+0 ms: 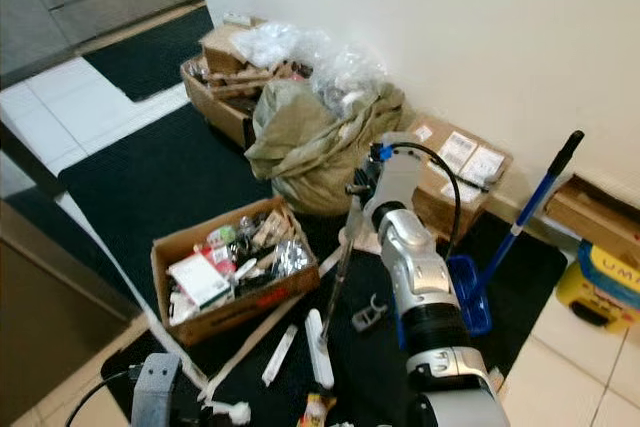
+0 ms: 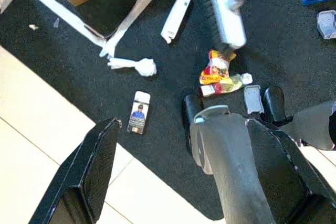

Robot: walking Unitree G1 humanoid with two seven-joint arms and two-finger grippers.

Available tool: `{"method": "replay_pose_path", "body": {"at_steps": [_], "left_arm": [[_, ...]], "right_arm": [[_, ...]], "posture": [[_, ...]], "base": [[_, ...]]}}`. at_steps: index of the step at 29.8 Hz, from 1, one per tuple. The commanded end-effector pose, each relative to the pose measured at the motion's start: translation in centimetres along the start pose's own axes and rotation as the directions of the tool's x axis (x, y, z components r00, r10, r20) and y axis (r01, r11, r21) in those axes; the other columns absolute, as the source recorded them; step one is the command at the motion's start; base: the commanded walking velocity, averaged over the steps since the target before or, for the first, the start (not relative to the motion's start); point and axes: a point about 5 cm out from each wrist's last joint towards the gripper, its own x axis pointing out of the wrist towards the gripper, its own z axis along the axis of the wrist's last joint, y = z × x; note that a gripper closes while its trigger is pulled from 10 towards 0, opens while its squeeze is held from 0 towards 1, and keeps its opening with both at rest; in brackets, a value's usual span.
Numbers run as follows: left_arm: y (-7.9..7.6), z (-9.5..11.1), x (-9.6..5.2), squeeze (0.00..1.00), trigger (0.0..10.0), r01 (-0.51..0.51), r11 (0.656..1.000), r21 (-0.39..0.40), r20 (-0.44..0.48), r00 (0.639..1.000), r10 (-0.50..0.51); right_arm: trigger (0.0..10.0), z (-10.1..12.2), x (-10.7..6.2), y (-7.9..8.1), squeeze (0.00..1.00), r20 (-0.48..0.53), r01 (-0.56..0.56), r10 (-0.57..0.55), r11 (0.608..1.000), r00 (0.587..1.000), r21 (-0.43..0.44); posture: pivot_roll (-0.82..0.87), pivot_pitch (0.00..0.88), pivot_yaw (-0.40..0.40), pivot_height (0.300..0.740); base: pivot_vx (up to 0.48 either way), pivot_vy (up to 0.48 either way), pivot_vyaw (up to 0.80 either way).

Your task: Sweep floor

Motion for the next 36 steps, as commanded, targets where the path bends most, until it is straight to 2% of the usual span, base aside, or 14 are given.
{"method": "replay_pose_path", "body": {"at_steps": [1,5,12,13,14,23,24,25,28,31,32,33,35,36], "left_arm": [[0.4,-0.3,-0.3,0.00,10.0,0.002,1.000,0.024,-0.002,1.000,-0.002],[1.3,0.1,-0.5,0.00,10.0,0.000,0.999,0.039,0.033,0.999,-0.001],[2.4,0.8,-1.1,0.00,10.0,0.012,0.997,0.073,0.118,0.993,-0.020],[2.7,0.9,-1.4,0.00,10.0,0.013,0.997,0.082,0.141,0.990,-0.025],[2.7,0.9,-1.5,0.00,10.0,0.013,0.996,0.087,0.147,0.989,-0.026],[2.6,0.7,-1.7,0.00,10.0,0.017,0.995,0.100,0.161,0.986,-0.033],[2.5,0.7,-1.7,0.00,10.0,0.019,0.995,0.101,0.165,0.986,-0.036],[2.5,0.7,-1.7,0.00,10.0,0.019,0.995,0.101,0.165,0.986,-0.036],[2.4,0.8,-1.7,0.00,10.0,0.023,0.994,0.104,0.172,0.984,-0.041],[2.4,0.9,-1.7,0.00,10.0,0.024,0.994,0.104,0.175,0.984,-0.042],[2.3,1.0,-1.6,0.00,10.0,0.025,0.994,0.104,0.177,0.983,-0.043],[2.3,1.0,-1.6,0.00,10.0,0.025,0.994,0.104,0.177,0.983,-0.043],[2.3,1.2,-1.6,0.00,10.0,0.024,0.994,0.102,0.184,0.982,-0.043],[2.3,1.2,-1.6,0.00,10.0,0.024,0.994,0.102,0.184,0.982,-0.043]], "right_arm": [[10.0,0.5,0.5,0.5,0.00,0.048,0.010,-0.011,1.000,0.999,0.019],[10.0,0.5,0.8,0.5,0.00,0.077,0.027,-0.030,0.999,0.997,0.038],[10.0,1.2,1.4,1.0,0.00,0.111,0.053,-0.050,0.998,0.993,-0.027],[10.0,1.7,1.9,0.9,0.00,0.125,0.116,-0.100,0.985,0.987,-0.130],[10.0,1.9,2.1,0.7,0.00,0.140,0.150,-0.126,0.972,0.982,-0.178],[10.0,3.0,2.6,0.1,0.00,0.224,0.217,-0.157,0.936,0.962,-0.276],[10.0,3.5,2.7,-0.4,0.00,0.270,0.265,-0.184,0.915,0.945,-0.304],[10.0,3.5,2.7,-0.4,0.00,0.270,0.265,-0.184,0.915,0.945,-0.304],[10.0,4.4,2.6,-1.7,0.00,0.330,0.372,-0.265,0.870,0.906,-0.324],[10.0,4.8,2.6,-2.3,0.00,0.346,0.413,-0.301,0.852,0.889,-0.321],[10.0,5.1,2.5,-2.8,0.00,0.366,0.451,-0.331,0.835,0.870,-0.317],[10.0,5.1,2.5,-2.8,0.00,0.366,0.451,-0.331,0.835,0.870,-0.317],[10.0,5.8,2.3,-3.9,0.00,0.404,0.511,-0.376,0.804,0.834,-0.305],[10.0,5.8,2.3,-3.9,0.00,0.404,0.511,-0.376,0.804,0.834,-0.305]], "posture": [[0.00,0.228,0.072,0.740],[0.03,0.266,0.072,0.740],[0.08,0.309,0.075,0.740],[0.09,0.316,0.075,0.740],[0.10,0.320,0.077,0.740],[0.12,0.319,0.078,0.740],[0.12,0.313,0.079,0.740],[0.12,0.313,0.079,0.740],[0.13,0.305,0.075,0.740],[0.13,0.305,0.075,0.740],[0.13,0.299,0.075,0.740],[0.13,0.299,0.075,0.740],[0.13,0.286,0.071,0.740],[0.13,0.286,0.071,0.740]], "base": [[0.000,0.000,0.00],[0.000,0.000,0.00],[0.000,0.000,0.00],[0.000,0.000,0.00],[0.000,0.000,0.00],[0.000,0.000,0.00],[0.000,0.000,0.00],[0.000,0.000,0.00],[0.000,0.000,0.00],[0.000,0.000,0.00],[0.000,0.000,0.00],[0.000,0.000,0.00],[0.000,0.000,0.00],[0.000,0.000,0.00]]}}
